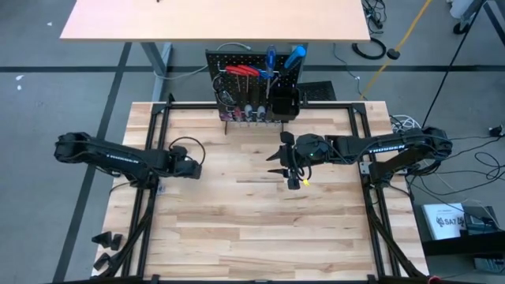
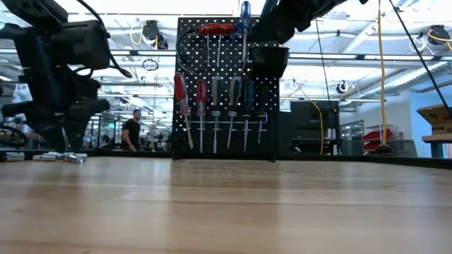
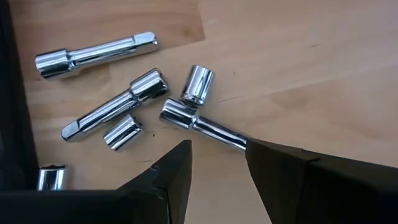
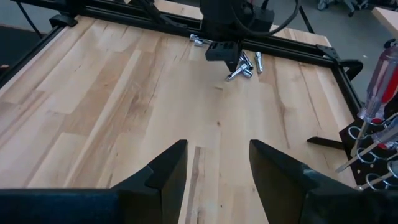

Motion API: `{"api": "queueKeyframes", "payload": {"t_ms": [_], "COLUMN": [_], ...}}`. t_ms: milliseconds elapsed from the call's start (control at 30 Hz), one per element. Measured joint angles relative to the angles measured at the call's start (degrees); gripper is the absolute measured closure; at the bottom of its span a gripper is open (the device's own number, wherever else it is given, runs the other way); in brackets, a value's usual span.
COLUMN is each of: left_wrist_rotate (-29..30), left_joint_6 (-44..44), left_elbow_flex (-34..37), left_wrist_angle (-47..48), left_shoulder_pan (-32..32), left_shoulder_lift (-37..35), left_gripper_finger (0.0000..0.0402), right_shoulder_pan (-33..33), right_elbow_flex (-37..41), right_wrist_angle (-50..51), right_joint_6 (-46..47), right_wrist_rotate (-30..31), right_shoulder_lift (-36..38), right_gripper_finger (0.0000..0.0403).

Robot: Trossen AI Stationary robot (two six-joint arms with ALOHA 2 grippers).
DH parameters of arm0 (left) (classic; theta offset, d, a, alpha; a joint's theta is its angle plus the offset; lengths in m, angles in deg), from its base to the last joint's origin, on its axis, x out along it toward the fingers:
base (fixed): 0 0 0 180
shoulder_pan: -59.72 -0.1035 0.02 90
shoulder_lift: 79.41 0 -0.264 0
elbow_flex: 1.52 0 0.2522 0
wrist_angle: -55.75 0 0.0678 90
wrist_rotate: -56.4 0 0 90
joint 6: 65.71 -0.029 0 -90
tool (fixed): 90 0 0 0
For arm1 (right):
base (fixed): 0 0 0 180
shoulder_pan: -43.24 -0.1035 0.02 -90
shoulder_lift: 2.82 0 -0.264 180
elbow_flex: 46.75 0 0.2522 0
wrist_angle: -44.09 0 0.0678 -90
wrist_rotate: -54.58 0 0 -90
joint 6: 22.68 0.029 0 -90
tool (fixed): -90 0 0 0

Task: Hang tools onto peg board
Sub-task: Put the extension bar into the black bin on the peg board

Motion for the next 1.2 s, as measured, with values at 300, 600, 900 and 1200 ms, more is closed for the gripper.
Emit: {"api": "queueKeyframes", "payload": {"t_ms": [300,600,900,1200], "left_wrist_rotate": [1.54,1.19,0.25,-0.94], "left_joint_6": [1.53,2.93,-2.90,-5.05], "left_elbow_flex": [0.02,0.04,-0.11,-0.09], "left_wrist_angle": [-4.64,-4.41,-6.28,-6.73], "left_shoulder_pan": [-0.50,-2.22,-2.23,-2.19], "left_shoulder_lift": [4.22,7.74,9.94,9.95], "left_gripper_finger": [0.0242,0.0242,0.0242,0.0247], "right_shoulder_pan": [0.00,0.00,0.00,0.00], "right_elbow_flex": [0.00,0.00,0.00,0.00], "right_wrist_angle": [0.02,0.06,0.07,0.04], "right_joint_6": [-0.02,-0.02,-0.02,-0.02], "right_wrist_rotate": [-0.01,-0.01,-0.02,-0.03], "right_shoulder_lift": [0.00,0.00,0.00,0.00], "right_gripper_finger": [0.0238,0.0238,0.0238,0.0238]}}
